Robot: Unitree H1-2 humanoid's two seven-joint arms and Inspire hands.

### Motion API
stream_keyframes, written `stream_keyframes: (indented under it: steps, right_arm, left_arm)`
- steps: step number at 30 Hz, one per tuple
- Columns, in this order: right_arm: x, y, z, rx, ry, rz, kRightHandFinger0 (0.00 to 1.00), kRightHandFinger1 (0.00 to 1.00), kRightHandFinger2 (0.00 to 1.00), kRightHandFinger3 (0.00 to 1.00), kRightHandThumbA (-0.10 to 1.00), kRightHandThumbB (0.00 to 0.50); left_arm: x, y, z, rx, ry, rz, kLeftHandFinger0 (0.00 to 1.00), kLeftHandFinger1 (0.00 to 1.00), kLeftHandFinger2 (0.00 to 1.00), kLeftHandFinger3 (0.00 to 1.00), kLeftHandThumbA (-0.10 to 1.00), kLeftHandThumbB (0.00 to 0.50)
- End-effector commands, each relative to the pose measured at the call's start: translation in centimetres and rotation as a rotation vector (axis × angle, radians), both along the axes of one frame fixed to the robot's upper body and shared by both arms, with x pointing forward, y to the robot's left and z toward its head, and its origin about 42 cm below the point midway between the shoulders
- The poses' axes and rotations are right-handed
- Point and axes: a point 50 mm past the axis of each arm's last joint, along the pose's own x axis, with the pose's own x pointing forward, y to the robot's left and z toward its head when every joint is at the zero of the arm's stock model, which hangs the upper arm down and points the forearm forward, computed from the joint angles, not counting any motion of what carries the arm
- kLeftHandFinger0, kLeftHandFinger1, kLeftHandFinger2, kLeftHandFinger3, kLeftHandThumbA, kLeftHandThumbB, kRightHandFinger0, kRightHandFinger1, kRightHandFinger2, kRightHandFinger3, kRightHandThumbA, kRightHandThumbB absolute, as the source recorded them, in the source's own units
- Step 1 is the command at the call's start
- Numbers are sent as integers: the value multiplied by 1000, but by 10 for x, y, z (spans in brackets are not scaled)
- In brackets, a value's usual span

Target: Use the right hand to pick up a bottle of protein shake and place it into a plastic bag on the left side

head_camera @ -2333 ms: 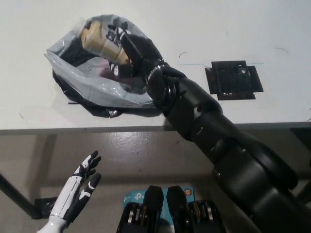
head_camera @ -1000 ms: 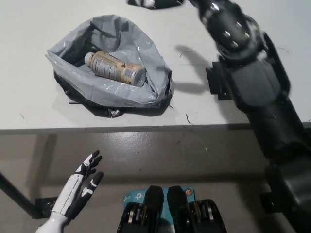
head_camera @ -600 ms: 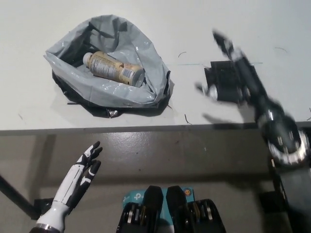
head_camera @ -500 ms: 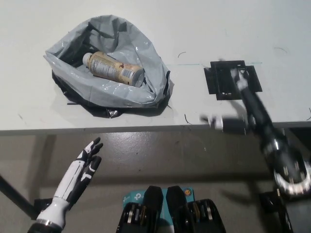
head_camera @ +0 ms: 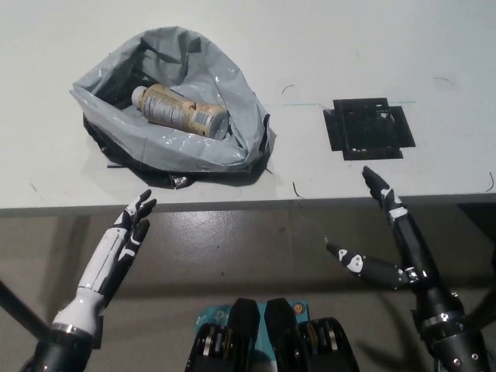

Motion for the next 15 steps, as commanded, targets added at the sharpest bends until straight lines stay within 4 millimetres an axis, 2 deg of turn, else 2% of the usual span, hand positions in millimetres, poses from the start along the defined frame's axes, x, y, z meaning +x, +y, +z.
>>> stream_keyframes:
  steps: [1, 4, 9, 10, 15]
  right_arm:
    - [-3, 2, 1, 78, -137, 3, 1000, 1000, 1000, 1000, 877, 254]
    - [-6, 2, -6, 86, -110, 13, 1000, 1000, 1000, 1000, 857, 248]
    - [-11, 2, -12, 79, -89, 17, 1000, 1000, 1000, 1000, 831, 245]
    - [-13, 2, -15, 78, -79, 19, 1000, 1000, 1000, 1000, 814, 259]
    - [-24, 4, -26, 71, -53, 23, 1000, 1000, 1000, 1000, 789, 269]
  left_arm:
    - [2, 9, 23, -1, -74, -12, 1000, 1000, 1000, 1000, 1000, 185]
    - [-1, 10, 20, -7, -69, -14, 1000, 1000, 1000, 1000, 989, 171]
    - [-5, 10, 18, 2, -61, -19, 1000, 1000, 1000, 1000, 986, 183]
    - [-7, 10, 16, 6, -57, -21, 1000, 1000, 1000, 1000, 974, 162]
    - [-15, 11, 9, 24, -34, -28, 1000, 1000, 1000, 1000, 945, 151]
